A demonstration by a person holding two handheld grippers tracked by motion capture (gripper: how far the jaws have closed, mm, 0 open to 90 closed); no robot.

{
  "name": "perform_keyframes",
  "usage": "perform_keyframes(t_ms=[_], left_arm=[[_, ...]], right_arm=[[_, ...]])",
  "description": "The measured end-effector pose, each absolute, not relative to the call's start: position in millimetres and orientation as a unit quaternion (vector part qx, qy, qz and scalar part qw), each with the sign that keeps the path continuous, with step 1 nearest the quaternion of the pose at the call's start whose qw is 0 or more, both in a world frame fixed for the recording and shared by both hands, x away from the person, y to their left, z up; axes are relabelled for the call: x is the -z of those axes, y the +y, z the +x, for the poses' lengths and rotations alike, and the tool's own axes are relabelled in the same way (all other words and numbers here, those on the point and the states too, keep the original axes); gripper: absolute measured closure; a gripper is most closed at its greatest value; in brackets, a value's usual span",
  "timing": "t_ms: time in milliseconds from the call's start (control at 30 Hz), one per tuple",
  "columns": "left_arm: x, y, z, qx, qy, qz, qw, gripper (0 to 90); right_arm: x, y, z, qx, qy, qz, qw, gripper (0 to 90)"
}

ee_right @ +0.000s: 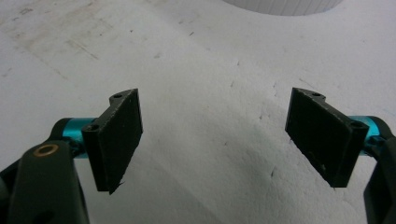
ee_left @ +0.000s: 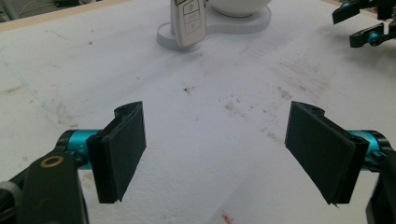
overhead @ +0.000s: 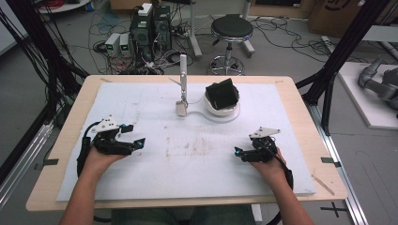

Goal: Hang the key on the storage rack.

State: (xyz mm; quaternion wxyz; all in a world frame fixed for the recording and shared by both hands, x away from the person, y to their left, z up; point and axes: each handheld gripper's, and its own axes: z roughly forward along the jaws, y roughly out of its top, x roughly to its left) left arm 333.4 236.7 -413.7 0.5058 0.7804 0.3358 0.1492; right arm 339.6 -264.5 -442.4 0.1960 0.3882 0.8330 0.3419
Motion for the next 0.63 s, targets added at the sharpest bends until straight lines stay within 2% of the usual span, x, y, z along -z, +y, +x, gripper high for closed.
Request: perform_keyframes(t_ms=[633], left_arm=[[416.1,235.1,335.2,-0.134,0.340,0.779,0.509,20.5]], right_arm=[[443.1,-264.1,339.7,-0.337,0.835,0.388,0.196,19.1]])
